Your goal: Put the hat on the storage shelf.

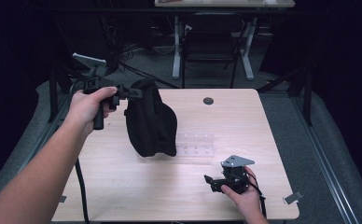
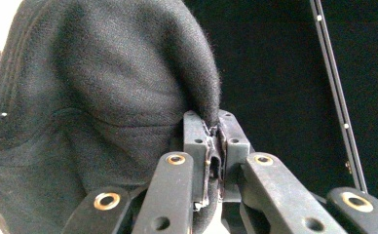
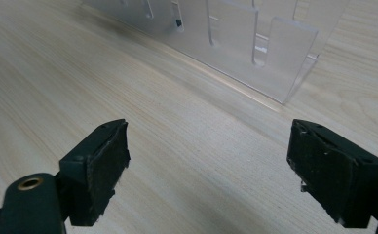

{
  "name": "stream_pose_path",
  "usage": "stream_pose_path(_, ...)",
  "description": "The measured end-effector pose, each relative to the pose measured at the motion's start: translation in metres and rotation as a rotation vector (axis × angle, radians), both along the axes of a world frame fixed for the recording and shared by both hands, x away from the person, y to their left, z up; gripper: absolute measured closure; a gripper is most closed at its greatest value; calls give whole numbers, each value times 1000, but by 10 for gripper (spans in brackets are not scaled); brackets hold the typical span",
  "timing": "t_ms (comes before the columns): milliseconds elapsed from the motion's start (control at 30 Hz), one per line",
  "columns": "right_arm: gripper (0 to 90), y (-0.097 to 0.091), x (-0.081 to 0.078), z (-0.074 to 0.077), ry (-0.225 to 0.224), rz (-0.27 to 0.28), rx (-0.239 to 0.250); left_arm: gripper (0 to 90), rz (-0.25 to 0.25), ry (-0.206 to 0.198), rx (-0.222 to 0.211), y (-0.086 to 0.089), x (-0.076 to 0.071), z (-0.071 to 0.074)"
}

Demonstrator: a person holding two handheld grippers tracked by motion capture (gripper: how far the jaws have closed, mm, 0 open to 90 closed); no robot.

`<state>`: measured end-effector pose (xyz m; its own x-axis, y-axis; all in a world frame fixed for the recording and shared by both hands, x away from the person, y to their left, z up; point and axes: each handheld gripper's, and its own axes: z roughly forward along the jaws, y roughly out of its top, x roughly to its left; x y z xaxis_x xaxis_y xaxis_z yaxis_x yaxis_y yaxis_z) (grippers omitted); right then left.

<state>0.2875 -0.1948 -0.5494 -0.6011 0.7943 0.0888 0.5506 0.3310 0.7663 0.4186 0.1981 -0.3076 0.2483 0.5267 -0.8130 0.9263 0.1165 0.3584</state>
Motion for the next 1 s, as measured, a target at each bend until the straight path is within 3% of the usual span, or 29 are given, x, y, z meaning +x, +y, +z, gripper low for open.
stream_pose_path(333, 156, 0, 1, 2, 8, 8, 33, 851, -3, -6, 20, -14, 5, 2)
stream_pose_path(500, 156, 1, 3, 3, 28, 7, 77, 851, 0, -13, 24, -20, 7, 2)
stream_pose_path(700, 154, 2, 5, 7, 39, 7, 98, 850, 20, -19, 39, -22, 12, 3)
stream_pose_path(800, 139, 3, 6, 12, 39, 1, 138, 850, 27, -19, 34, -24, 13, 1)
stream_pose_path(933, 69, 3, 5, 21, 7, 18, 205, 850, 15, -23, 29, -27, 13, 1)
stream_pose_path(1000, 76, 7, 4, 26, -26, -1, 164, 850, 19, -26, 30, -29, 14, 1)
